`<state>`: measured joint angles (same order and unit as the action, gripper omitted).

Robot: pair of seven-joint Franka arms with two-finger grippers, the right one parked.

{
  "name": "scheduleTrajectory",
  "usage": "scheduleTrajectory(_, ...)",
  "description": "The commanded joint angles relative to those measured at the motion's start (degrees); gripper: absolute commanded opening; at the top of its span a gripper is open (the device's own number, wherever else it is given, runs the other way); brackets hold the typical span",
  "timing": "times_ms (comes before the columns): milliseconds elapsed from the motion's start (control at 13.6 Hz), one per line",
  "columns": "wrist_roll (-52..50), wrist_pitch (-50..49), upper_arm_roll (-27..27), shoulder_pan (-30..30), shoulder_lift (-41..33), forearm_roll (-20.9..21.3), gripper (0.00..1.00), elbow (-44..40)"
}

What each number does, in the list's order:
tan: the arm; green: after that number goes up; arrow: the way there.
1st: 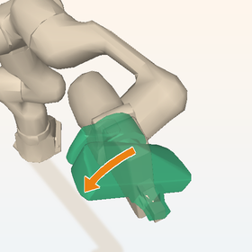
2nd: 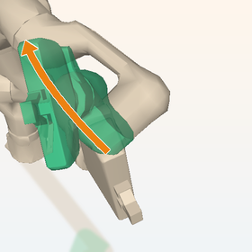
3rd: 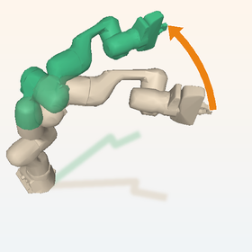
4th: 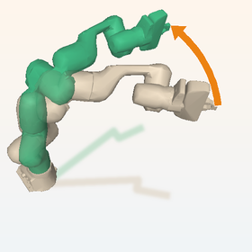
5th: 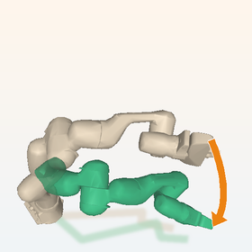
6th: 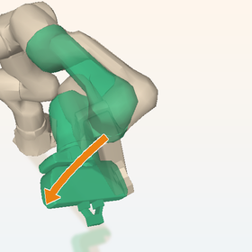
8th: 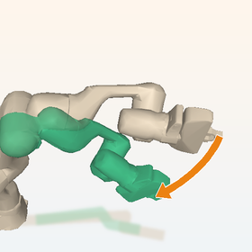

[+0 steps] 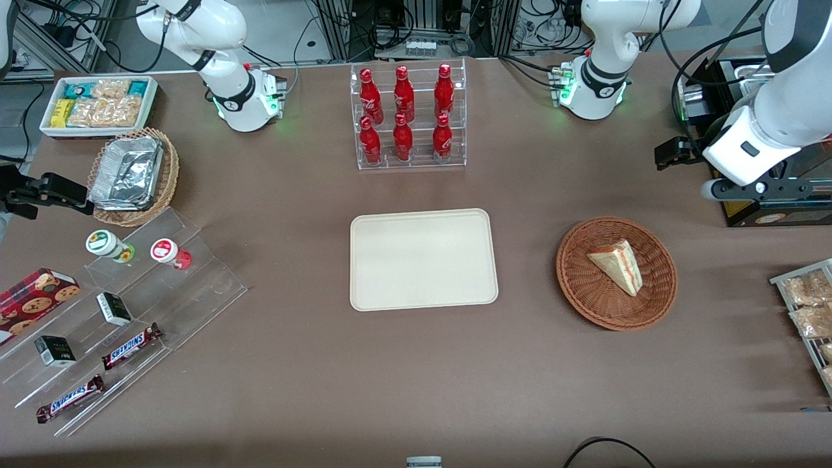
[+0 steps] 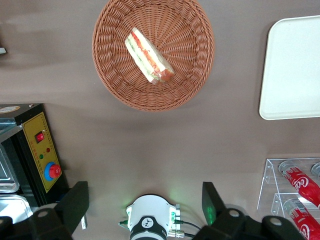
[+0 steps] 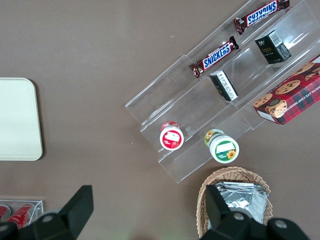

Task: Place sandwich from basket to tray
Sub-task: 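Move the left gripper over the wrapped sandwich in the wicker basket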

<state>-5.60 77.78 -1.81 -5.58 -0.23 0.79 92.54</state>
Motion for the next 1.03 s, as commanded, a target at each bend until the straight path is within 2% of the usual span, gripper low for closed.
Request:
scheduleTrajectory(0,0.9,0.8,0.7,-0.6,-0.9,0.4,1.0,0.1)
scheduleTrajectory(220,0.9,3.2,0.6,-0.7,-0.3,0.6,1.0,1.8)
scheduleTrajectory(807,-0.5,23.4,0.5,-0.7,1.3,0.4,1.0,17.0)
scheduleTrajectory(953,-3.6,27.8,0.5,-0.7,3.7,0.4,1.0,19.3)
